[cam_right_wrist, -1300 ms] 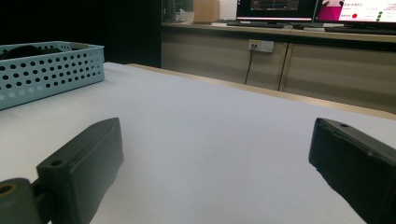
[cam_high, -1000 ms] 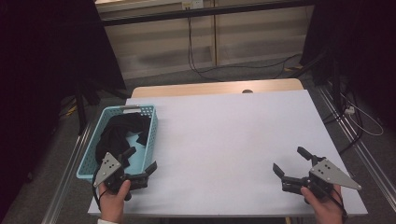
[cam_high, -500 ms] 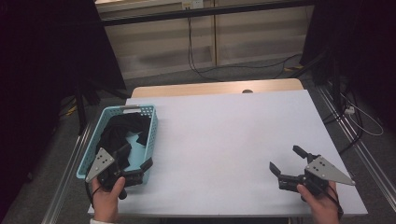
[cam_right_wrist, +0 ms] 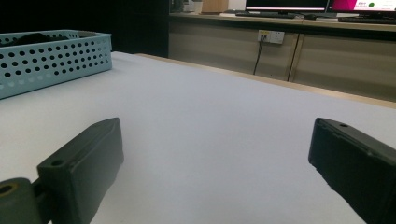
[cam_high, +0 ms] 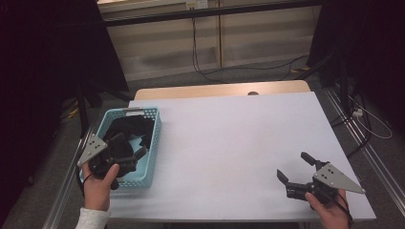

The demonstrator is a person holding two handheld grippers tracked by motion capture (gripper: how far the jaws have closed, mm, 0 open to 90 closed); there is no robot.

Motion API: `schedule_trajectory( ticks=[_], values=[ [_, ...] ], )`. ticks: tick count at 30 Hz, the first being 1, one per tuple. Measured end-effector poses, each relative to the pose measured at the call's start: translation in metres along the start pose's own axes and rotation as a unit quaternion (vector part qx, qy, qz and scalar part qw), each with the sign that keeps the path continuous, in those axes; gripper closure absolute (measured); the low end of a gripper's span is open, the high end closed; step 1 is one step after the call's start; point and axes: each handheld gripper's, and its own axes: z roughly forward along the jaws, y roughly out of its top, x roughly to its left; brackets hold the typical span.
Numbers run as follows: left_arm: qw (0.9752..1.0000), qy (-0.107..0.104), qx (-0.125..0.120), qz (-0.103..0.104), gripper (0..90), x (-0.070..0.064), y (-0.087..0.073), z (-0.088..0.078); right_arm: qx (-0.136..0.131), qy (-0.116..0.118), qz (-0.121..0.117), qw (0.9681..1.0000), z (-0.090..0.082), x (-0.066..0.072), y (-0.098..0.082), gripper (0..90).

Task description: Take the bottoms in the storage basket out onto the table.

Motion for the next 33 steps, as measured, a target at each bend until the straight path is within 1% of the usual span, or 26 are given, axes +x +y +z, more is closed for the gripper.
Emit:
schedule_trajectory(
  ticks=[1, 5, 7, 9, 14, 16, 19, 21, 22, 24, 25, 27, 28, 29, 30, 31, 33],
  values=[
    [1.0, -0.001, -0.004, -0.006, 2.4, 0.003, 0.003, 0.002, 0.002, 0.0, -0.001, 1.0, -0.001, 0.0, -0.001, 2.3],
    [1.0, -0.001, -0.002, -0.003, 2.4, 0.006, 0.006, 0.008, 0.004, 0.001, -0.005, 1.0, -0.003, 0.0, -0.001, 2.3],
    [1.0, 0.001, 0.001, -0.005, 2.4, 0.008, 0.006, 0.013, 0.003, 0.0, -0.002, 1.0, -0.004, -0.001, -0.002, 2.2],
    [1.0, -0.001, 0.002, -0.009, 2.4, 0.01, 0.006, 0.016, 0.002, 0.001, 0.002, 1.0, -0.003, -0.001, -0.002, 2.2],
    [0.9999, 0.002, 0.008, -0.009, 2.4, 0.016, 0.009, 0.024, 0.005, 0.003, -0.002, 1.0, -0.002, 0.0, -0.003, 2.1],
    [0.9998, 0.007, 0.017, -0.007, 2.4, 0.02, 0.01, 0.028, 0.008, 0.0, 0.001, 1.0, 0.0, -0.002, -0.003, 2.1],
    [0.9998, 0.008, 0.02, -0.005, 2.4, 0.023, 0.012, 0.03, 0.01, -0.001, 0.001, 0.9999, 0.002, -0.002, -0.003, 2.1],
    [0.9998, 0.01, 0.018, -0.004, 2.4, 0.025, 0.015, 0.031, 0.009, 0.003, 0.005, 0.9999, 0.004, -0.002, -0.002, 2.1],
    [0.9997, 0.01, 0.021, -0.001, 2.4, 0.027, 0.016, 0.031, 0.009, 0.003, 0.004, 0.9999, 0.005, -0.002, -0.002, 2.1],
    [0.9996, 0.015, 0.023, -0.003, 2.4, 0.029, 0.017, 0.032, 0.011, 0.005, -0.001, 0.9999, 0.006, 0.0, -0.002, 2.1],
    [0.9996, 0.013, 0.026, -0.001, 2.4, 0.03, 0.018, 0.032, 0.011, 0.005, -0.001, 0.9999, 0.006, 0.0, -0.002, 2.1],
    [0.9995, 0.014, 0.027, -0.005, 2.4, 0.033, 0.019, 0.033, 0.012, 0.008, -0.004, 0.9999, 0.006, 0.001, -0.002, 2.1],
    [0.9995, 0.015, 0.029, -0.001, 2.4, 0.034, 0.019, 0.034, 0.013, 0.009, -0.005, 0.9999, 0.006, 0.002, -0.002, 2.1],
    [0.9995, 0.015, 0.028, -0.006, 2.4, 0.037, 0.018, 0.035, 0.013, 0.011, -0.004, 0.9998, 0.007, 0.002, -0.002, 2.1],
    [0.9995, 0.015, 0.028, -0.006, 2.4, 0.037, 0.018, 0.035, 0.013, 0.011, -0.004, 0.9998, 0.007, 0.002, -0.002, 2.1],
    [0.9993, 0.018, 0.031, -0.01, 2.4, 0.039, 0.019, 0.036, 0.013, 0.01, -0.003, 0.9999, 0.007, 0.002, -0.002, 2.1],
    [0.9992, 0.02, 0.035, -0.008, 2.4, 0.042, 0.019, 0.038, 0.012, 0.01, -0.002, 0.9999, 0.007, 0.002, -0.002, 2.1]
  ],
)
